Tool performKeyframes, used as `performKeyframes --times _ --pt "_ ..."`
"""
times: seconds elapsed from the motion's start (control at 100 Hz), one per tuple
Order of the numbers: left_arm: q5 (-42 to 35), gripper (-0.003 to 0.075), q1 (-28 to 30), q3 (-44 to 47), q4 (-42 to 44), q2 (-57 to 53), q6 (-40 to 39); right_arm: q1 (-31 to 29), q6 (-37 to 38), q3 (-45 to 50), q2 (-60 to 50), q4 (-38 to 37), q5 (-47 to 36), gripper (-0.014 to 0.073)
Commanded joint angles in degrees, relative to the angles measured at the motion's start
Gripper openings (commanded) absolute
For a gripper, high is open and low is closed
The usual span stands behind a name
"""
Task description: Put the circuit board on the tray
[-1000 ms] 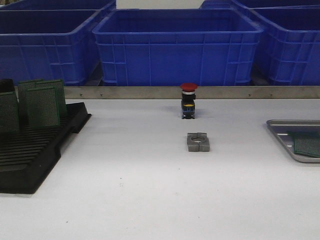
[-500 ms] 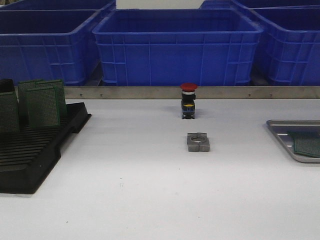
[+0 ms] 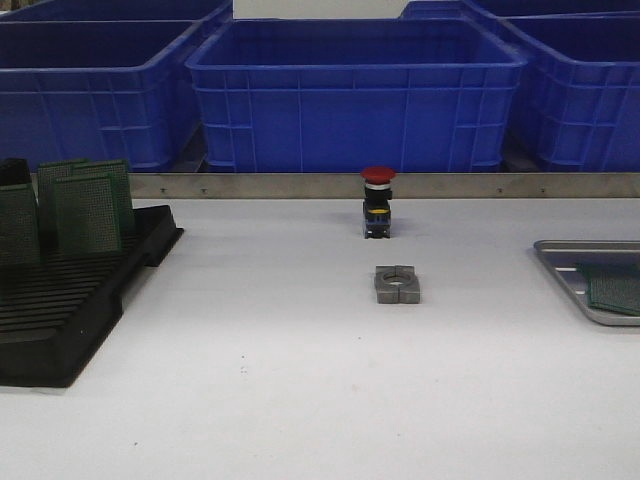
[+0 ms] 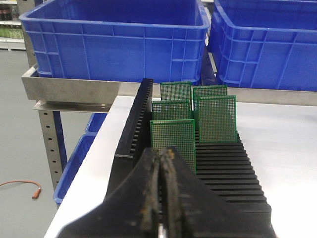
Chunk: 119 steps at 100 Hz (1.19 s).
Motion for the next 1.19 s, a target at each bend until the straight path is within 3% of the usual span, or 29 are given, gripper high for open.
performKeyframes --times 0.0,0.45,1.18 --pt "-4.47 -0.002 -0.21 2.82 -0.19 -1.72 -0.37 -0.5 0.58 -0.63 -1.65 -1.03 -3.08 -0.0061" --pt "-4.47 -0.002 -0.21 2.82 -0.19 -1.72 -0.37 -0.5 -4.14 -0.63 -1.63 8.19 -2.79 -0.0061" --pt "-4.47 -0.002 -0.21 2.82 -0.19 -1.72 -0.37 -0.62 -4.14 -0.74 -1.63 8.24 -2.79 -0.0061"
